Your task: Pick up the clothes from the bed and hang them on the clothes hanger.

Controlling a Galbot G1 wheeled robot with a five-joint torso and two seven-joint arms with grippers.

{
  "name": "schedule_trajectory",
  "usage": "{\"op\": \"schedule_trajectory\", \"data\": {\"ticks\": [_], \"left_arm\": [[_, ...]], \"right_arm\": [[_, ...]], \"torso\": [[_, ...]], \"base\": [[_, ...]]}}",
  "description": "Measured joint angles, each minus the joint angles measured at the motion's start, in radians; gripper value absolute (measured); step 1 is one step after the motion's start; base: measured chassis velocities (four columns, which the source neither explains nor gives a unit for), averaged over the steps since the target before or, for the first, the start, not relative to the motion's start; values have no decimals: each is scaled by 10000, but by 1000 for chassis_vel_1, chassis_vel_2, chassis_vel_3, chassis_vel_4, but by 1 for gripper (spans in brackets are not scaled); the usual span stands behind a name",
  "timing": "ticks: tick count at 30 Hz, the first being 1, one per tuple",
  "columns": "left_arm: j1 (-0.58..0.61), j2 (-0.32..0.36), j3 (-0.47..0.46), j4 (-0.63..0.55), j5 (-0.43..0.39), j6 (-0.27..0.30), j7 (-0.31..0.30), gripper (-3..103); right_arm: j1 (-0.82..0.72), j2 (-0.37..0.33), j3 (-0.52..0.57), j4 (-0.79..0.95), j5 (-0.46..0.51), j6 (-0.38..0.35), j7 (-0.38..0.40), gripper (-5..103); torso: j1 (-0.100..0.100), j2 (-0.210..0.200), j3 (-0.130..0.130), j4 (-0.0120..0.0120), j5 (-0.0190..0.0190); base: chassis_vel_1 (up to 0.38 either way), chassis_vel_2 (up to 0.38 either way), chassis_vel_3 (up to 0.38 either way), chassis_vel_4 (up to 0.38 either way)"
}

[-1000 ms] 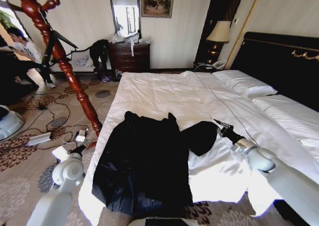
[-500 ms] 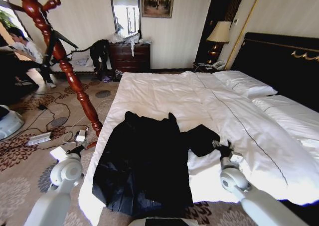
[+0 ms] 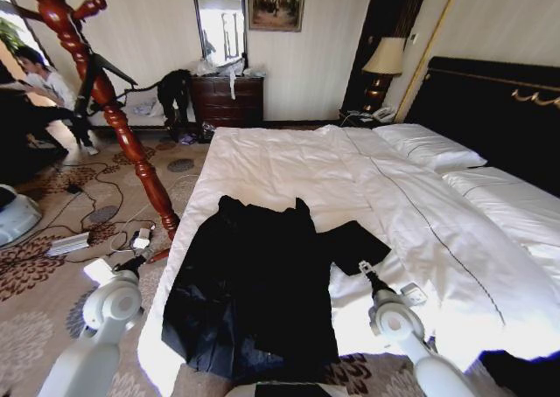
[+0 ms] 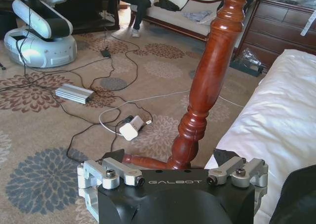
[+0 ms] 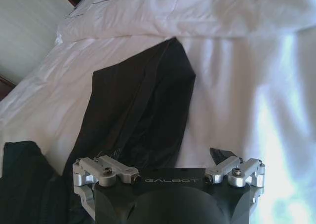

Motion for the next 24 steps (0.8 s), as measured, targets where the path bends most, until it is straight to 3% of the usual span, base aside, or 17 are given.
{"op": "schedule_trajectory", "data": {"ticks": [3, 8, 11, 12, 13, 18, 22, 24], "left_arm": [[10, 5, -15, -13, 0, 0, -5, 100], [0, 12, -48, 12, -13, 1, -5, 100], [-34, 12, -48, 64, -13, 1, -6, 100], [-88, 10, -33, 113, -14, 1, -7, 100], [-125, 4, -3, 144, -15, 1, -7, 100], [-302, -45, 148, 278, -4, 1, -7, 100], [-407, -95, 264, 362, 34, 0, -7, 100], [-462, -106, 306, 405, 44, -3, -6, 100]], "right_arm": [[156, 342, -13, -229, 102, -66, -268, 96], [365, 504, -115, -536, 201, -154, -684, 76], [459, 507, -140, -657, 215, -159, -777, 70], [538, 498, -160, -767, 220, -159, -833, 59], [578, 489, -164, -838, 219, -160, -861, 59], [715, 439, -167, -1201, 111, -92, -999, 37], [767, 308, -167, -1397, 80, 22, -1281, 27], [793, 109, -181, -1418, 86, 110, -1590, 15]], "torso": [[0, -1, 0, 0, 1], [0, 0, 0, 0, 1], [1, 0, 0, 0, 0], [2, 0, 0, 1, 1], [2, -1, 0, 0, 1], [2, -1, 0, 0, 2], [2, -1, 0, -1, 3], [2, 0, 0, -1, 2]], "base": [[0, 0, 0, 0], [0, 0, 0, 0], [0, 0, 0, 0], [0, 0, 0, 0], [0, 0, 0, 0], [0, 0, 0, 0], [0, 0, 0, 0], [0, 0, 0, 0]]}}
